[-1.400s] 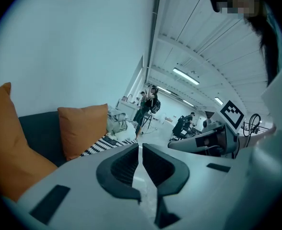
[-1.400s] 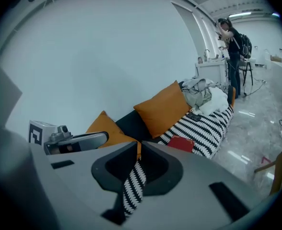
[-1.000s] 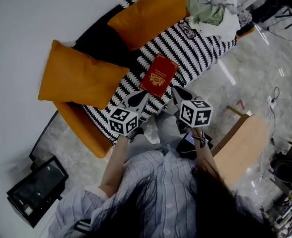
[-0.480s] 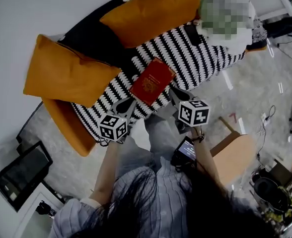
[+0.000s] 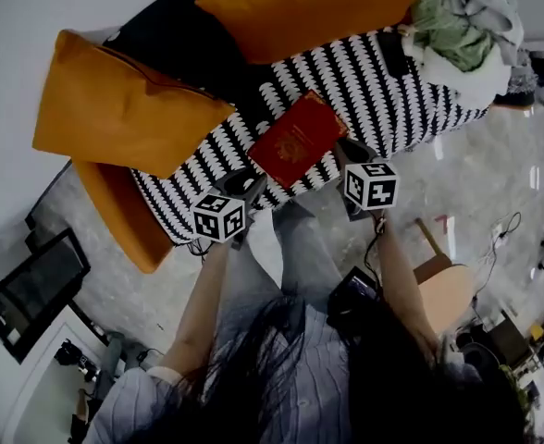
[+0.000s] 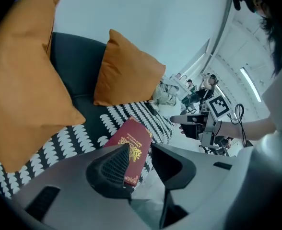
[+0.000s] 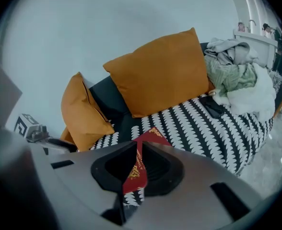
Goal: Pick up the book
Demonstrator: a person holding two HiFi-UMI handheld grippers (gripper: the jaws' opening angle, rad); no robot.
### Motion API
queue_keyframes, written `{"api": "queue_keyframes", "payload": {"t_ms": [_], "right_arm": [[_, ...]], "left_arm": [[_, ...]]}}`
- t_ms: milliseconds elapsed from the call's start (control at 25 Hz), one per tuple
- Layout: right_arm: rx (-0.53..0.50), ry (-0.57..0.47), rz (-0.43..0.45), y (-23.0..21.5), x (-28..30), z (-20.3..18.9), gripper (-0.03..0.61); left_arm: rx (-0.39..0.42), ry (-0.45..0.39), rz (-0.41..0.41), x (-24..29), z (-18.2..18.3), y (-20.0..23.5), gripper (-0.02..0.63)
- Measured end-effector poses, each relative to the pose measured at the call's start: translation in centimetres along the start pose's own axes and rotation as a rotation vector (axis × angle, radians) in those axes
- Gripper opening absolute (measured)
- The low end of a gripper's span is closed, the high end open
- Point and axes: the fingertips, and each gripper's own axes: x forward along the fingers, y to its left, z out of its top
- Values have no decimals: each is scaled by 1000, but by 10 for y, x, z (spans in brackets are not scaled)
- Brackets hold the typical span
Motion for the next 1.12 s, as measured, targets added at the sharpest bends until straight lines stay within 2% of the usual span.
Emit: {"api": "queue_keyframes", "payload": {"t_ms": [120,320,360,440,480,600,800,920,1120], "right_arm": [[-39,36,31,-11,27,-9,40],[-119,81,1,-40,65,-15,43],[-136,90,8,-44,73,-16,55],[-169,114,38,-49,87,-21,155],[-189,133,50,-53,94,-24,177],[-270,210,61,-67,114,-38,213],[-357,300,71,-88,140,-48,252],[-343,350,110,-97,151,-54,260],[-225,389,210,-96,156,-59,261]], "left_arm": [[-36,31,15,9,-18,18,147],[-60,82,26,28,-39,49,166],[-65,87,28,33,-41,55,170],[-86,88,30,42,-43,64,178],[-103,86,30,48,-44,68,184],[-172,84,25,68,-50,82,210],[-284,127,25,88,-71,101,303],[-355,155,2,98,-86,103,328],[-450,163,-14,111,-104,108,330]]}}
